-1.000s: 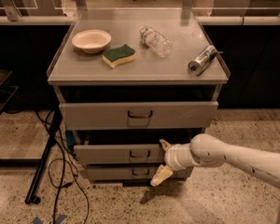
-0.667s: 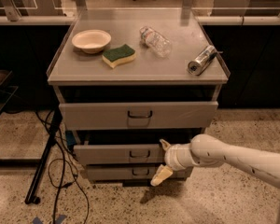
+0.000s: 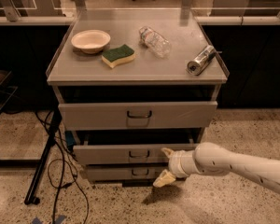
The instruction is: Close middle drawer
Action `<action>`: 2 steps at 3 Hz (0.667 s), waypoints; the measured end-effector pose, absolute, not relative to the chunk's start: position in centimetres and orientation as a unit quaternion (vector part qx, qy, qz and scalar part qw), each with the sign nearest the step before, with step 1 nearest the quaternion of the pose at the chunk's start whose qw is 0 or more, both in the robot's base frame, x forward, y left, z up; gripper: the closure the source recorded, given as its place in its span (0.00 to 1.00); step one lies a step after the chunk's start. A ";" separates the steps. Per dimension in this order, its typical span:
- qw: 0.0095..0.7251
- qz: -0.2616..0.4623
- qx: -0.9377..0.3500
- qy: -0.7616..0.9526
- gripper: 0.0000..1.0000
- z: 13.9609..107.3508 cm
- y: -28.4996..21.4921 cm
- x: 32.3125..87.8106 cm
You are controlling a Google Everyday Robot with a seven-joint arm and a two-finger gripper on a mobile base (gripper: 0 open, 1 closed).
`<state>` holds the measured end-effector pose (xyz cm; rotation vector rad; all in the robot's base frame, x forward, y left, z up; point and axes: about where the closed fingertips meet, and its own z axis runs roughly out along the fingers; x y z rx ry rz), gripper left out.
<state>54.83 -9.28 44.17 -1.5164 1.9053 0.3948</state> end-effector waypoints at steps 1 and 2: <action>0.313 0.140 -0.574 0.743 0.50 41.6 -11.0 55.5; 0.313 0.140 -0.574 0.743 0.73 41.6 -11.0 55.5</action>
Offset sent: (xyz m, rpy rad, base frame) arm 0.0041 -0.0130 -0.0218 -0.0289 0.0220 -0.0221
